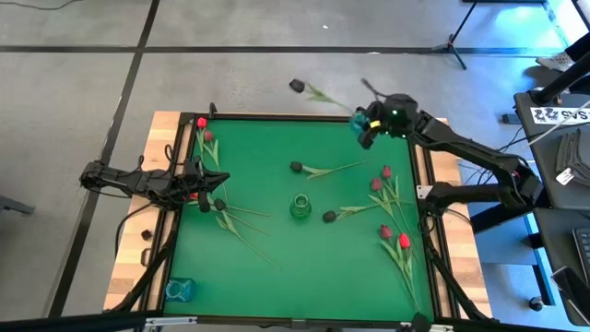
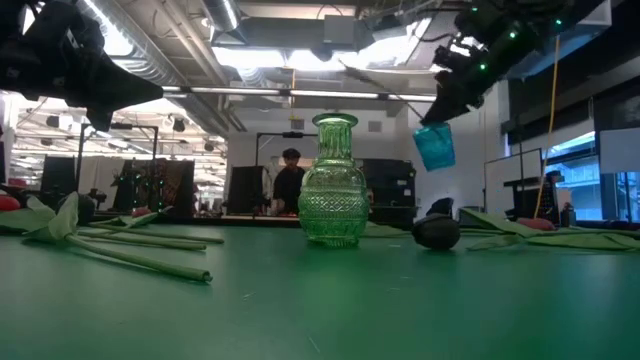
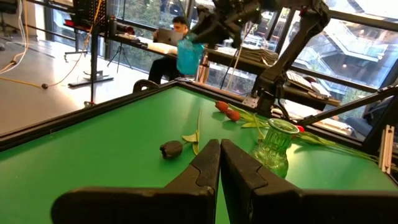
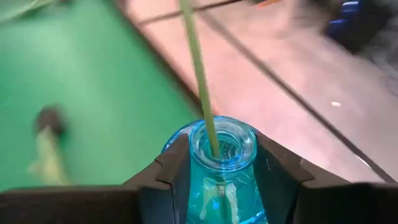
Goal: Sort flowers into vase by color
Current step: Put the right black flower into the top right blue vase
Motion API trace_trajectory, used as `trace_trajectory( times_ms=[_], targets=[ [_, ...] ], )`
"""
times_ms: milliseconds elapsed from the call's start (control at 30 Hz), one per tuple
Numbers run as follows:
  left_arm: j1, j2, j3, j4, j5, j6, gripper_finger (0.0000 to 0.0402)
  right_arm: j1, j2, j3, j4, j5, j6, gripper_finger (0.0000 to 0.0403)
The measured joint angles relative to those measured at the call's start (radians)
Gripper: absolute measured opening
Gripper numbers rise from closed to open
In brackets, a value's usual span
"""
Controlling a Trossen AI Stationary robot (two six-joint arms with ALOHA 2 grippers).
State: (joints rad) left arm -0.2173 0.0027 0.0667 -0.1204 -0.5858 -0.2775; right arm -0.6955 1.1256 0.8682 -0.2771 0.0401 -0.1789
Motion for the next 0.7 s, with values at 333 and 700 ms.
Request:
trace_trajectory(
  times_ms=[333,700],
  targets=[
    [0.0,0.0,0.0,0.0,0.0,0.0,0.0011,-0.125,-0.05,-0.336,0.484,0.156,0.208,0.0139],
    [0.0,0.0,0.0,0.0,0.0,0.0,0.0011,-0.151,-0.052,-0.577,0.69,0.257,0.292,0.0139]
  ],
)
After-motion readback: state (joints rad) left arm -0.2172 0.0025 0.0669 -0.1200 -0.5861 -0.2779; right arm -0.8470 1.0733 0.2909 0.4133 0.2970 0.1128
